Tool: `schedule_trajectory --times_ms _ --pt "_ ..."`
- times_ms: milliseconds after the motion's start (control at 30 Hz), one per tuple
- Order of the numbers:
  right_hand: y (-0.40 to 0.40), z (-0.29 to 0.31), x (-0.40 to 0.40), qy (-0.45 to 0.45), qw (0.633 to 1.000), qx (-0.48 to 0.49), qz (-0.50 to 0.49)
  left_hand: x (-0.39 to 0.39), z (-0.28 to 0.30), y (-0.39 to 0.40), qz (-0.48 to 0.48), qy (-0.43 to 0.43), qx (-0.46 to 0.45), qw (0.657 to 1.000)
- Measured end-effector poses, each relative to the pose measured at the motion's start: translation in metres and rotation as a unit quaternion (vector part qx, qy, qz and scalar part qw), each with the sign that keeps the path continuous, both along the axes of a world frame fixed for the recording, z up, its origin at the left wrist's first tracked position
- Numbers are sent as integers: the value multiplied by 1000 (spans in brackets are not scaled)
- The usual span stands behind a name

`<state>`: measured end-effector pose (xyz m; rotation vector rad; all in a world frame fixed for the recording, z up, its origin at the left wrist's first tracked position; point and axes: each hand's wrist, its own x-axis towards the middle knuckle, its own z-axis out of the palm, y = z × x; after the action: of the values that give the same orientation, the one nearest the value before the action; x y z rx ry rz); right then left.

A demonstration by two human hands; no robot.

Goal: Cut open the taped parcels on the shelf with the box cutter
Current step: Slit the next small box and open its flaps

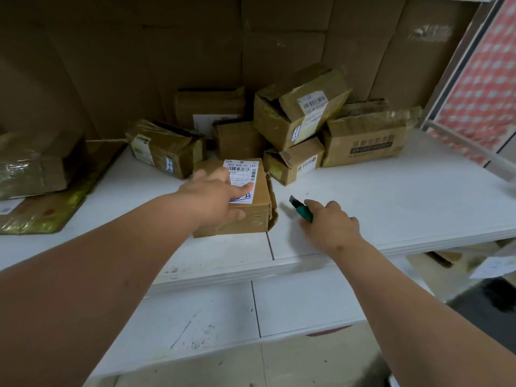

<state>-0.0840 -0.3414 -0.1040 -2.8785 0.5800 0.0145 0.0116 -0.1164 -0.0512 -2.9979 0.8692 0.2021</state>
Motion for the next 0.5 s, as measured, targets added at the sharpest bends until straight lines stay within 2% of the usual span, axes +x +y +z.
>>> schedule_trajectory --times_ms 100,200,267,333,400,500 --pt "-10 -8 12 34 994 -96 28 -2 -1 3 -6 -2 -21 1000" --pt "-12 -9 20 17 992 -115 52 -4 -1 6 -11 -6 -28 1000" --pt "-6 -6 26 -30 995 -70 69 -6 0 10 -18 -16 -28 999" --pt "4 -1 32 -85 992 25 93 -8 1 16 -35 -37 -15 999" --pt "16 4 34 -126 974 125 144 -9 5 25 -54 -54 -2 997" --pt "31 5 33 -124 952 107 257 -13 8 42 -64 -47 -19 997"
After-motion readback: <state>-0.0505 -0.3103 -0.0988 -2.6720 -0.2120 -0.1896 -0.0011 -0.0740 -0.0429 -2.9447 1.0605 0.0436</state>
